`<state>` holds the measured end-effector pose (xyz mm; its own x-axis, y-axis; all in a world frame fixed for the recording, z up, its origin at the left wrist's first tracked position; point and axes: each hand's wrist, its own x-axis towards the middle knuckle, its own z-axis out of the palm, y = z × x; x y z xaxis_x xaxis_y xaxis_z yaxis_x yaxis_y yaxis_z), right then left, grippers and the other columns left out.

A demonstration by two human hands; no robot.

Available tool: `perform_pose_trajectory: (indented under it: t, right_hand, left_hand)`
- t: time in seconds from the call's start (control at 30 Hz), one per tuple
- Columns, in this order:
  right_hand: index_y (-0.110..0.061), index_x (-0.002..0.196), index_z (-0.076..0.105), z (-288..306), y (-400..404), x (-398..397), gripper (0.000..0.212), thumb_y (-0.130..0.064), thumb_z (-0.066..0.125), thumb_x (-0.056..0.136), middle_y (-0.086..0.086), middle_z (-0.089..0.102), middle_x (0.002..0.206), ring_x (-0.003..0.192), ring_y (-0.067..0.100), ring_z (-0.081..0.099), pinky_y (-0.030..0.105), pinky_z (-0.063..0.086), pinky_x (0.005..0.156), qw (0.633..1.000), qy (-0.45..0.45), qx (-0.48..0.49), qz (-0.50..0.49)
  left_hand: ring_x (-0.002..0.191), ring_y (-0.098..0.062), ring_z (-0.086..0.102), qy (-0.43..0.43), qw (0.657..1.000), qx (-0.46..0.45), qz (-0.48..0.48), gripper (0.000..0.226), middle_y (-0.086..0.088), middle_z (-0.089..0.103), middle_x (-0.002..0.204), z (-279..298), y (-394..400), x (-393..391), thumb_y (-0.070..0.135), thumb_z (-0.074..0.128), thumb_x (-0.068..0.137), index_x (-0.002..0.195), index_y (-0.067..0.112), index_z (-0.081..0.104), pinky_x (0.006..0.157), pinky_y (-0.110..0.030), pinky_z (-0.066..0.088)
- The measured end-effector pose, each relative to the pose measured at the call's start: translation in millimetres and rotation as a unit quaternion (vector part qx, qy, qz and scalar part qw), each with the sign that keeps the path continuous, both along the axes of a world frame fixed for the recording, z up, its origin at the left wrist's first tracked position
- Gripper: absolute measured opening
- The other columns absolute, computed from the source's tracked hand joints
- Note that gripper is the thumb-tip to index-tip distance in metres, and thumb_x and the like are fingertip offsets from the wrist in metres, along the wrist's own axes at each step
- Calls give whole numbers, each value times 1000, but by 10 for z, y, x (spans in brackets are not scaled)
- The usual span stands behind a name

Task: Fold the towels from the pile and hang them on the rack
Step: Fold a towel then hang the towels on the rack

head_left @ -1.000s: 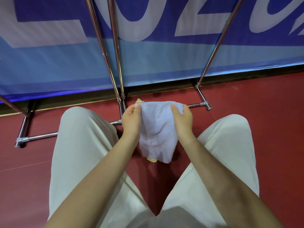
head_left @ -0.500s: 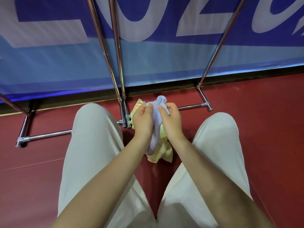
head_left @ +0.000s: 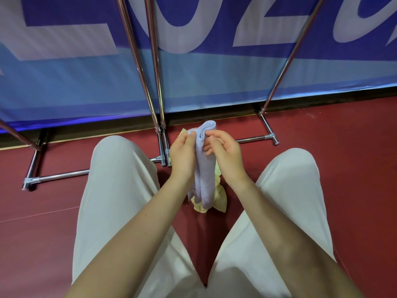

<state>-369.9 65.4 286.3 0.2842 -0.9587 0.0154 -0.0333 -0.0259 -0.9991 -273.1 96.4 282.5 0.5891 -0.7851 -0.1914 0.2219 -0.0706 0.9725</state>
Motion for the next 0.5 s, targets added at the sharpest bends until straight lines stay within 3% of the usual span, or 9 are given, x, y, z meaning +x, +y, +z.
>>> perform_pose_trajectory:
  t: [0.1, 0.17, 0.3, 0.37, 0.43, 0.5]
  right_hand:
    - [-21, 102, 69, -50, -40, -51, 23, -4, 60, 89, 0, 64, 95, 85, 12, 61, 19, 47, 74, 993, 87, -81, -6]
    - [-24, 101, 67, -97, -79, -102, 23, -7, 65, 85, -1, 59, 102, 93, 12, 59, 20, 44, 75, 987, 106, -115, -30]
    - [-29, 127, 48, -94, -135, -212, 51, -10, 69, 84, -9, 57, 120, 116, 5, 53, 22, 45, 93, 997, 63, -30, -30]
    - [-15, 128, 52, -102, -161, -266, 43, -9, 66, 88, 1, 65, 116, 110, 9, 60, 30, 47, 96, 998, 53, 36, 3]
    - [-5, 109, 64, -106, -140, -312, 23, -14, 66, 88, 16, 69, 104, 93, 12, 63, 43, 50, 90, 995, 82, 55, 11]
    - [-5, 97, 66, -111, -99, -359, 19, -18, 71, 84, 14, 70, 96, 83, 11, 60, 37, 50, 78, 995, 79, 66, -5]
  left_hand:
    - [120, -27, 58, 7, 1000, -4, -12, 30, -2, 73, 100, 29, 7, 18, 22, 52, 93, 78, 31, 76, 106, -44, 43]
    - [101, -19, 63, 7, 999, 3, -32, 24, -5, 72, 96, 56, 25, -2, 23, 53, 92, 81, 24, 74, 94, -37, 47]
    - [90, -16, 65, -7, 997, 15, -70, 21, -3, 73, 91, 107, 39, -13, 20, 53, 95, 89, 19, 74, 86, -33, 50]
    - [91, -18, 66, -14, 996, 21, -84, 20, -5, 74, 93, 119, 27, 7, 23, 55, 92, 92, 17, 74, 86, -36, 51]
    - [95, -24, 67, -40, 993, 36, -104, 30, -9, 73, 97, 128, 32, 9, 34, 56, 83, 94, 12, 73, 91, -45, 50]
    - [91, -25, 63, -53, 990, 46, -124, 46, -12, 70, 96, 108, 45, -9, 42, 53, 76, 97, 3, 69, 95, -52, 47]
